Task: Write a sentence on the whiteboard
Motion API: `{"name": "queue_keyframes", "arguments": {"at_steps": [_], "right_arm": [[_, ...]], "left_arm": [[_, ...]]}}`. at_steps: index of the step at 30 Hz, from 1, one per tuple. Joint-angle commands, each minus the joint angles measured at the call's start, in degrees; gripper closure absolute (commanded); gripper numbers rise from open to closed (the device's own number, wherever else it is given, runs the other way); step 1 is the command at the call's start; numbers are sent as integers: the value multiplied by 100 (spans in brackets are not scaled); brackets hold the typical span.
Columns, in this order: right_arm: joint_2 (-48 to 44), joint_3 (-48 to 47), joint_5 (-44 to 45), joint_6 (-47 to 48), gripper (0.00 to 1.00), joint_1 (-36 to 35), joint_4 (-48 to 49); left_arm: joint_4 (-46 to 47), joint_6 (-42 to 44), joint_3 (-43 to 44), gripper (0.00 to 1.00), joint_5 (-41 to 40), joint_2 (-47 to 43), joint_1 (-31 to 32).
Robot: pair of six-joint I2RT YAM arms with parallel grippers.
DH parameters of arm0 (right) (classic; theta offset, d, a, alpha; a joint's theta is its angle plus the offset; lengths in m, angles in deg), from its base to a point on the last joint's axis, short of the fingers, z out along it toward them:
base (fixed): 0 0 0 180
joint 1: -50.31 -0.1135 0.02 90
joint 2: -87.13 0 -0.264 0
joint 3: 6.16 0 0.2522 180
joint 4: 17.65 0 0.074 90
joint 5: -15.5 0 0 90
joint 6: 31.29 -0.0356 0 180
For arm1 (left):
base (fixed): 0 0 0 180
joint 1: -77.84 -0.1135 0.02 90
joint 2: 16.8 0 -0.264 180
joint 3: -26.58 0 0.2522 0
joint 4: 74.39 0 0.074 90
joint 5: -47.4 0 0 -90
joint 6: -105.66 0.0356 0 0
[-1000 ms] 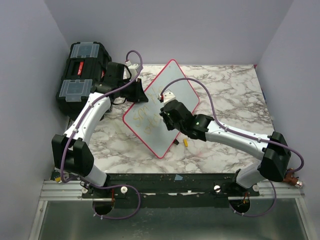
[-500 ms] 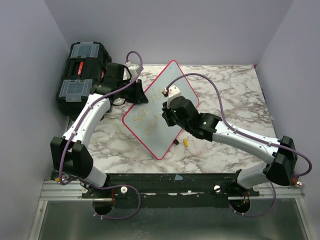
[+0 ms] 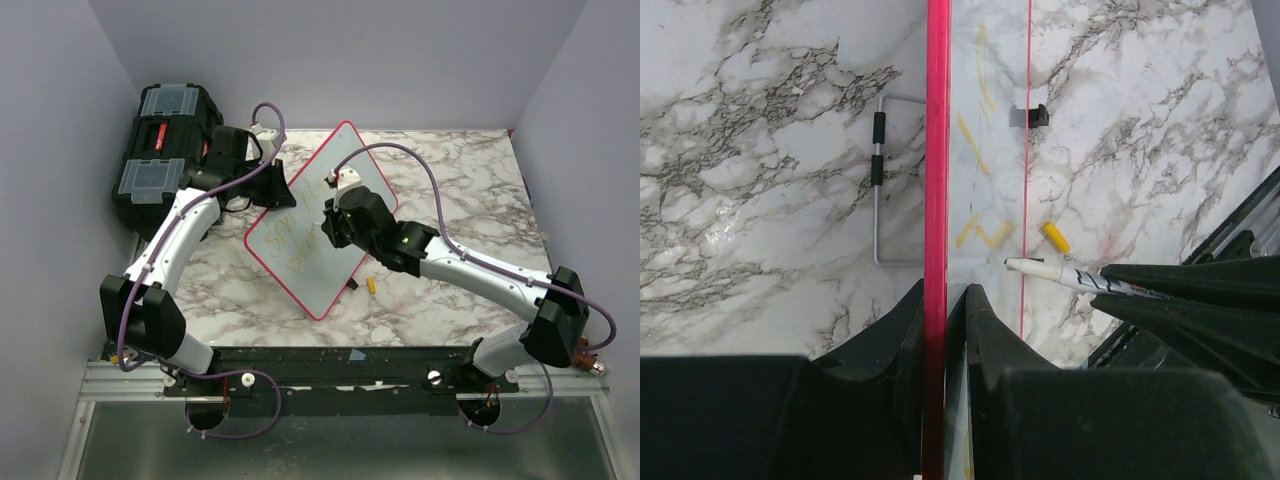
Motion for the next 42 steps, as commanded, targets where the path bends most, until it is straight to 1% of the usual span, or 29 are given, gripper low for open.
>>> {"name": "queue_keyframes", "arguments": {"at_steps": [1, 8, 15, 23, 35, 42], "right_arm": [[120, -148, -215, -115, 99, 98, 232], [221, -58, -337, -98, 99, 174, 283], [90, 261, -442, -184, 99, 179, 252], [59, 413, -470, -243, 99, 181, 108], [106, 322, -135, -287, 99, 186, -60], [246, 54, 25, -182, 99, 203, -60]], "left_arm": [[-166, 595, -107, 100, -594, -153, 34], [-160, 599, -107, 100, -594, -152, 34], [-160, 589, -53, 100, -587, -113, 33], [-143, 578, -36, 100, -552, -78, 34], [-108, 595, -107, 100, -577, -142, 34], [-99, 600, -147, 100, -593, -182, 34]]}}
